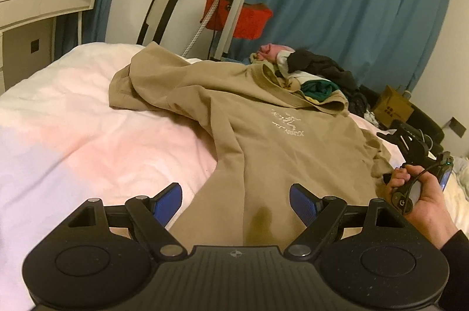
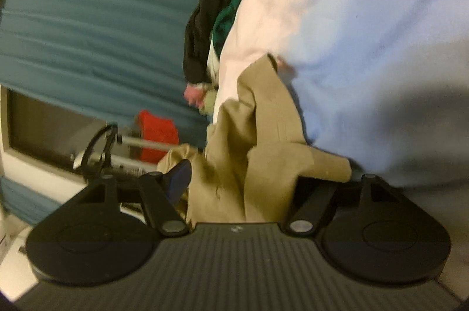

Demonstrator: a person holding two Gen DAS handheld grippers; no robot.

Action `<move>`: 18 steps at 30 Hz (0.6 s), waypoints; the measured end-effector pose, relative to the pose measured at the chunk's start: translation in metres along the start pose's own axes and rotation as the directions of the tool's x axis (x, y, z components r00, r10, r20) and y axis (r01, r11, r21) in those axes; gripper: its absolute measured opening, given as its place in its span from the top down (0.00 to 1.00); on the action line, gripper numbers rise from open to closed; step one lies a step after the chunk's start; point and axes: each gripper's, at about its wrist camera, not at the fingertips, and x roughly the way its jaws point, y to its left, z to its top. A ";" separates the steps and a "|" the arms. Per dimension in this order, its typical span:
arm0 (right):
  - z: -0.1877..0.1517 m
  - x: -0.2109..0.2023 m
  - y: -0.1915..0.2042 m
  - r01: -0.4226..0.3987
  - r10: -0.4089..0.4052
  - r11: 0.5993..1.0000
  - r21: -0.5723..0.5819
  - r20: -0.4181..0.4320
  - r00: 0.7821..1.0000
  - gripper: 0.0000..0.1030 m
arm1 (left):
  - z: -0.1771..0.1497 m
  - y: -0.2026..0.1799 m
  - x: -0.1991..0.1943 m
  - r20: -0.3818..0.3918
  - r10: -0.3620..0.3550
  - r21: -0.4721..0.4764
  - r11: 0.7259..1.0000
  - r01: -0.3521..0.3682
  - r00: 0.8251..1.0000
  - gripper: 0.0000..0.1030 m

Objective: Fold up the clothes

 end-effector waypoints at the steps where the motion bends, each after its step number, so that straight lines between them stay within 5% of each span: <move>1: 0.000 0.002 0.002 0.004 -0.004 1.000 -0.005 0.020 1.000 0.29 | 0.000 0.000 0.002 0.008 0.004 0.003 1.000 -0.004 1.000 0.20; 3: -0.001 0.008 0.008 0.022 -0.020 0.999 -0.034 0.048 0.999 0.31 | 0.001 0.000 0.005 0.020 0.011 0.007 1.000 -0.011 1.000 0.20; 5: 0.000 0.010 0.011 0.044 -0.040 0.997 -0.061 0.062 0.997 0.46 | 0.001 0.001 0.007 0.023 0.015 0.001 1.000 -0.015 1.000 0.20; 7: 0.005 0.013 0.011 0.060 -0.054 0.996 -0.073 0.071 0.996 0.80 | 0.001 0.002 0.009 0.024 0.017 -0.006 1.000 -0.017 1.000 0.20; 18: 0.034 -0.033 0.046 0.063 -0.041 0.968 -0.244 0.094 0.995 0.87 | -0.001 -0.007 0.004 0.052 0.014 0.062 0.998 -0.017 0.999 0.20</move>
